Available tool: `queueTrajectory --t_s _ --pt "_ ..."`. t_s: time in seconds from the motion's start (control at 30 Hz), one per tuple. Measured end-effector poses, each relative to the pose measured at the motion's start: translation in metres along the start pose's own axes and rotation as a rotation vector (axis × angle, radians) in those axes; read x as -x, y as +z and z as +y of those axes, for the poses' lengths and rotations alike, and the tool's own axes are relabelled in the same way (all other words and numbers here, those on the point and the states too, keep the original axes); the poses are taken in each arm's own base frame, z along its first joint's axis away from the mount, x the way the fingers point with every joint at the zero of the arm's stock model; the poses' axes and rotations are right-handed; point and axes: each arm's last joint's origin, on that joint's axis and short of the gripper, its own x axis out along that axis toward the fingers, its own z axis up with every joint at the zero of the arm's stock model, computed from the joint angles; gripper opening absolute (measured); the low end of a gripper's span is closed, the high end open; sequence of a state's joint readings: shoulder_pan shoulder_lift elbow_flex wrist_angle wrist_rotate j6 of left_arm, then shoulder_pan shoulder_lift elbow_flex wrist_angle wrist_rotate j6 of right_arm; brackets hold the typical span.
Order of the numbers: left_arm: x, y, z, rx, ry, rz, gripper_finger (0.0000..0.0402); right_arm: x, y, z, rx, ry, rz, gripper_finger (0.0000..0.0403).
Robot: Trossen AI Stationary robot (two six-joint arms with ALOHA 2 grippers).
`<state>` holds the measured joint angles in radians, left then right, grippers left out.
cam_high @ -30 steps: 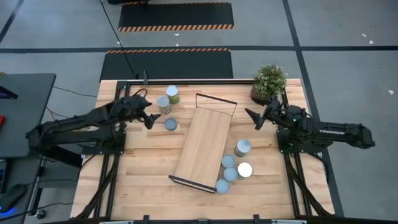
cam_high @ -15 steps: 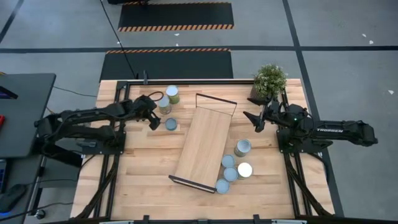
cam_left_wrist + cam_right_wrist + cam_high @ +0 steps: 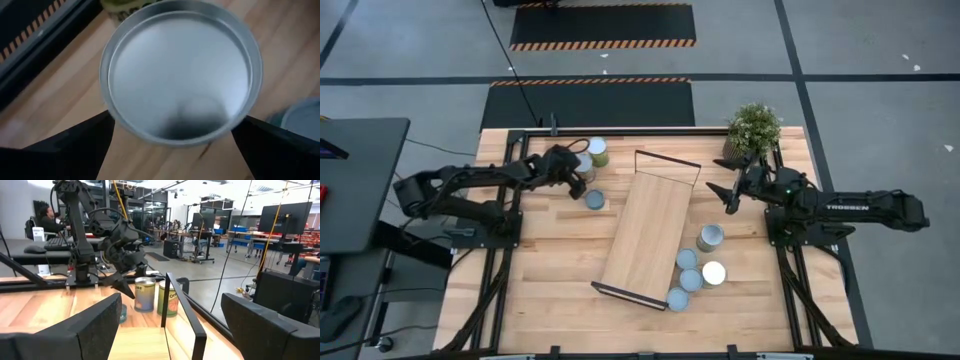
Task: Pick and place cans onto a shelf
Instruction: Put the canned peaches on the shelf
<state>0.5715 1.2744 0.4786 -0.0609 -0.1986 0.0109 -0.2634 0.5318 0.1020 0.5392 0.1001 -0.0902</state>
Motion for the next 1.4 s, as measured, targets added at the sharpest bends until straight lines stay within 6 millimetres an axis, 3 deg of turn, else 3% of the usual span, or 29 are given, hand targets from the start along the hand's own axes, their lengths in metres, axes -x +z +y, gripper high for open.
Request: queueTrajectory --t_s 0.43,0.77,1.13,1.3,1.4 --pt "-0.011 0.008 -0.002 -0.067 -0.028 -0.082 0.0398 -0.004 -0.001 0.001 0.007 0.015 -0.006 0.0349" --pt "-0.011 0.009 -0.003 0.027 -0.037 -0.077 0.0331 -0.007 -0.004 0.001 0.019 0.014 0.006 0.0349" --pt "0.02 0.063 -0.021 0.072 -0.024 0.013 0.0321 -0.009 -0.004 0.002 0.02 0.012 0.005 0.0349" --pt "0.041 0.09 -0.047 0.109 -0.085 -0.055 0.032 -0.009 -0.004 0.002 0.022 0.012 0.005 0.0349" --pt "0.043 0.099 -0.071 0.115 -0.127 -0.063 0.032 -0.009 -0.004 0.002 0.017 0.011 0.005 0.0349"
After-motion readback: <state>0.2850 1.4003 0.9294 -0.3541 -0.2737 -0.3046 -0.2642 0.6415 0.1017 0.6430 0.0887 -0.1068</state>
